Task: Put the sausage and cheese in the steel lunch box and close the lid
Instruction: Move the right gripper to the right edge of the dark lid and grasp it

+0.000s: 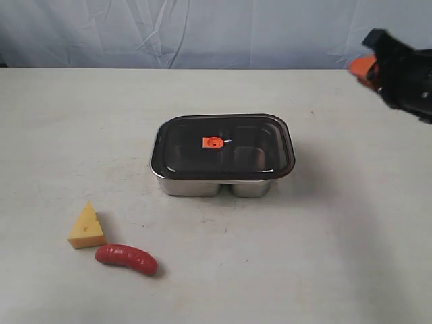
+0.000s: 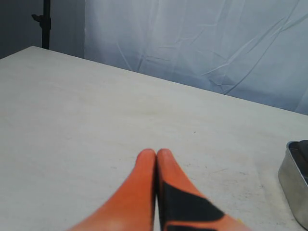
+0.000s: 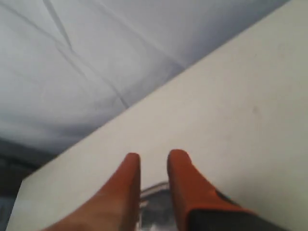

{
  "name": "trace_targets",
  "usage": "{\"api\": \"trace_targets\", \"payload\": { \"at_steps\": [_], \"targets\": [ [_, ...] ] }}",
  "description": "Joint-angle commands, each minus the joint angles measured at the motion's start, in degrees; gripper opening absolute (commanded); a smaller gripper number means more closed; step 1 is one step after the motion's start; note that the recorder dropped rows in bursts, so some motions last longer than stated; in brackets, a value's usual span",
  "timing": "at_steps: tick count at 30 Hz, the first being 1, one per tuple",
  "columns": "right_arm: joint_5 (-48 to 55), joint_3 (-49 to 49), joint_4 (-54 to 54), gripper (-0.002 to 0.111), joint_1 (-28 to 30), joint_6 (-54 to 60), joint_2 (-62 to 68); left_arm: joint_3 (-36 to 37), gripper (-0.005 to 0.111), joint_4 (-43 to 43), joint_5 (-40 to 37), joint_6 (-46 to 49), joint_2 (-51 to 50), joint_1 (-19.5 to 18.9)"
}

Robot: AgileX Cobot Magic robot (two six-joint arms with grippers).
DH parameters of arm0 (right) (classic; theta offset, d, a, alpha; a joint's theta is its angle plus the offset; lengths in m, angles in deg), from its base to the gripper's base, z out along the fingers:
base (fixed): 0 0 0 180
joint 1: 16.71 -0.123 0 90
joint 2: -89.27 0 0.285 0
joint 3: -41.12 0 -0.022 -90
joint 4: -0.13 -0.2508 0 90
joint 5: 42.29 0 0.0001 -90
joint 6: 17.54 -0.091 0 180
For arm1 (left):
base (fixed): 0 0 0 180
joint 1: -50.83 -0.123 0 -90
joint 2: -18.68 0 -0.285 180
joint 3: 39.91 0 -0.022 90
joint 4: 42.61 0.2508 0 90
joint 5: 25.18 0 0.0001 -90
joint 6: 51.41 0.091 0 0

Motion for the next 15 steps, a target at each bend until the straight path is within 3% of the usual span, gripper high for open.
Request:
{"api": "trace_targets", "payload": {
  "at_steps": [1,6,15],
  "targets": [
    [-12.82,-4.14,15.5,0.054,0.04,-11.55,12.83,0.15,0.0,-1.02,0.72,-0.01,0.3,-0.16],
    [-20.02,-6.05,15.74,0.057,0.04,-13.33,22.64,0.15,0.0,-1.02,0.72,-0.01,0.3,-0.16],
    [-22.44,-6.36,18.64,0.057,0.04,-13.75,28.5,0.15,0.0,-1.02,0.72,-0.01,0.3,-0.16]
  ]
}}
